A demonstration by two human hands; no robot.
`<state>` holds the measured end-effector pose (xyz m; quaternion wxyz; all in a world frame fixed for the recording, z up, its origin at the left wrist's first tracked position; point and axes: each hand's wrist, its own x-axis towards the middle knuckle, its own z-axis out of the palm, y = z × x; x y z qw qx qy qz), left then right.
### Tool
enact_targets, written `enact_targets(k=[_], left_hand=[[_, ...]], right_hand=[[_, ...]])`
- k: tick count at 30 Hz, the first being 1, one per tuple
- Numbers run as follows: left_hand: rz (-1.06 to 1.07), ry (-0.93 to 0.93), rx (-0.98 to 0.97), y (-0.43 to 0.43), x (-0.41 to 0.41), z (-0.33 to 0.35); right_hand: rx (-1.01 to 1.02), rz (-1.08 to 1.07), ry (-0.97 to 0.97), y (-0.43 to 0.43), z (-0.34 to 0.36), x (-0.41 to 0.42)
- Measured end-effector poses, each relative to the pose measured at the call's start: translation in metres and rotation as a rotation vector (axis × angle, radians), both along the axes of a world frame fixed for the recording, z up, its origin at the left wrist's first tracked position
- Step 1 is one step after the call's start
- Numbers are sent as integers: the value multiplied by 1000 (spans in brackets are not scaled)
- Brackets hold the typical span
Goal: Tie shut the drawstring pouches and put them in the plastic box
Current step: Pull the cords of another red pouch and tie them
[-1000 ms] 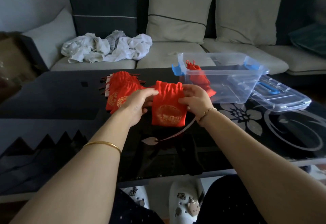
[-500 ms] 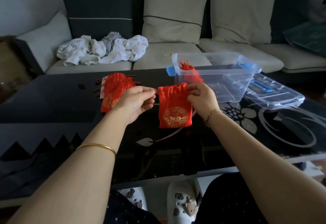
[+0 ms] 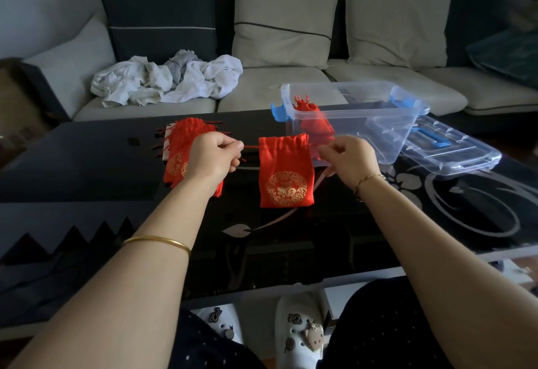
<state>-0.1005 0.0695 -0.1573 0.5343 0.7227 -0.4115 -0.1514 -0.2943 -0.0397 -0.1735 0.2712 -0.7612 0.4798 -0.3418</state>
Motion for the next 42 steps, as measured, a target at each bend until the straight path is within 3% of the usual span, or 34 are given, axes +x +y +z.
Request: enact_targets(k=[8, 9, 13, 15, 18, 21, 24, 29, 33, 36, 39, 42], left_hand=[[79, -11, 75, -6, -3, 1], [111, 91, 78, -8, -2, 2], [155, 832, 19, -7, 1, 12], [126, 989, -33, -7, 1, 14], [120, 1056, -195, -9, -3, 19], [-66, 979, -312, -9, -8, 27], [-299, 793, -255, -10, -20, 33], [-423, 595, -157, -11, -38, 38], [-486, 384, -86, -8, -47, 39], [-422, 256, -61, -9, -50, 38], [-388, 249, -54, -11, -49, 36], [-390, 276, -54, -12, -48, 35]], right_hand=[[752, 93, -754, 6, 10, -1], [827, 68, -824, 4, 11, -1], [969, -129, -1030, -7, 9, -5], [985, -190, -1067, -9, 6, -5], [916, -196, -1098, -7, 4, 0], [737, -155, -1044, -2, 13, 5], [533, -29, -965, 7, 29, 11], [228, 144, -738, 25, 48, 28], [124, 271, -651, 36, 54, 34], [123, 313, -625, 38, 55, 35], [306, 210, -712, 32, 52, 36], [417, 210, -516, 28, 42, 34]])
